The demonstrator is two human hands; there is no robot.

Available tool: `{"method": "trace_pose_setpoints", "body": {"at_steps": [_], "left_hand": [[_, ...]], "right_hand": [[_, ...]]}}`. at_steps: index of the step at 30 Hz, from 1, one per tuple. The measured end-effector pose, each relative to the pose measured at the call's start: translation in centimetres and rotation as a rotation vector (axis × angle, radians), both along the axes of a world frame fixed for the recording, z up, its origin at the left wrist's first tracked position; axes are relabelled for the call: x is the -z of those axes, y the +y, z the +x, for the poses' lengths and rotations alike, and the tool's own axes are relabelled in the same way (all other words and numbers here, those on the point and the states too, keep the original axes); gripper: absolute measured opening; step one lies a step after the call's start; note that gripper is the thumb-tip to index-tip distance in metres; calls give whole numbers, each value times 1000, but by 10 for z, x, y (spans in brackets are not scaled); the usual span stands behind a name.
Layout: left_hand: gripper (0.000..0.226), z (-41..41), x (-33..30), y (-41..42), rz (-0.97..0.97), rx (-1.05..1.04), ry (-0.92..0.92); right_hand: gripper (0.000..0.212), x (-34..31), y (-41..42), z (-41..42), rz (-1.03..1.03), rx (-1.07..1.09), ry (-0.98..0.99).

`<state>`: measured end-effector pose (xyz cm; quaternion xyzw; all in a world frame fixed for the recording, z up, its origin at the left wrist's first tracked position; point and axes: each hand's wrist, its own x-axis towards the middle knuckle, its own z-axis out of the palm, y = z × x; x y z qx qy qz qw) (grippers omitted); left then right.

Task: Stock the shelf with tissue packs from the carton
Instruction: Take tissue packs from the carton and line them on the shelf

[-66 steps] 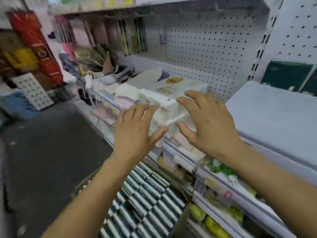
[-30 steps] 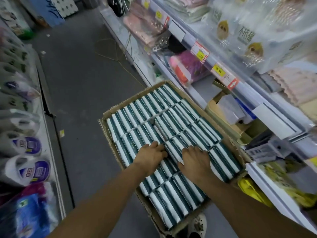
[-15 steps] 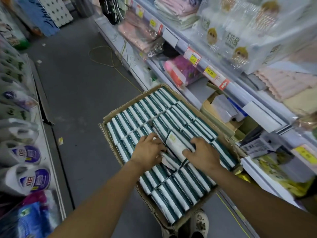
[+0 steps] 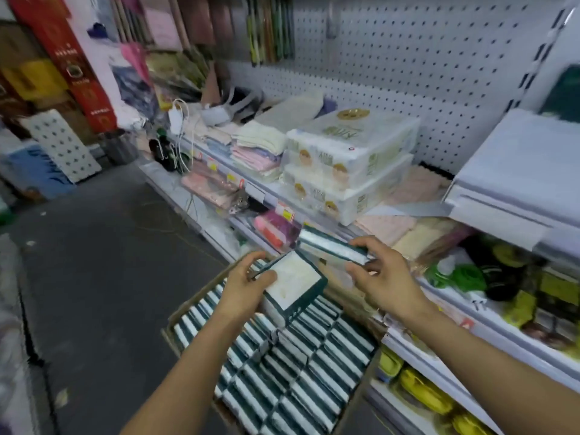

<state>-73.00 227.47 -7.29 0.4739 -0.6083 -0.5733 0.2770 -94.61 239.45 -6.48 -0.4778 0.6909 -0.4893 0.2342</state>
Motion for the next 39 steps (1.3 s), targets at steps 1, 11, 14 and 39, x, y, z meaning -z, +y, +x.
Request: {"method": "trace_pose_setpoints", "body": {"at_steps": [1,11,14,39], "left_hand": [[28,-7,-15,2,6,8,56],[28,-115,-133,33,-103,237,162],[35,-154,-160,56,-153,342,198],[47,-451,-187,198,-325,623,164]], "right_hand": [[35,-14,6,-3,-71,6,44],[9,-119,77,-49,-335,210,177],[9,-134,101,-74,-368,327,195],[63,-232,305,-361,429,563,591]]}}
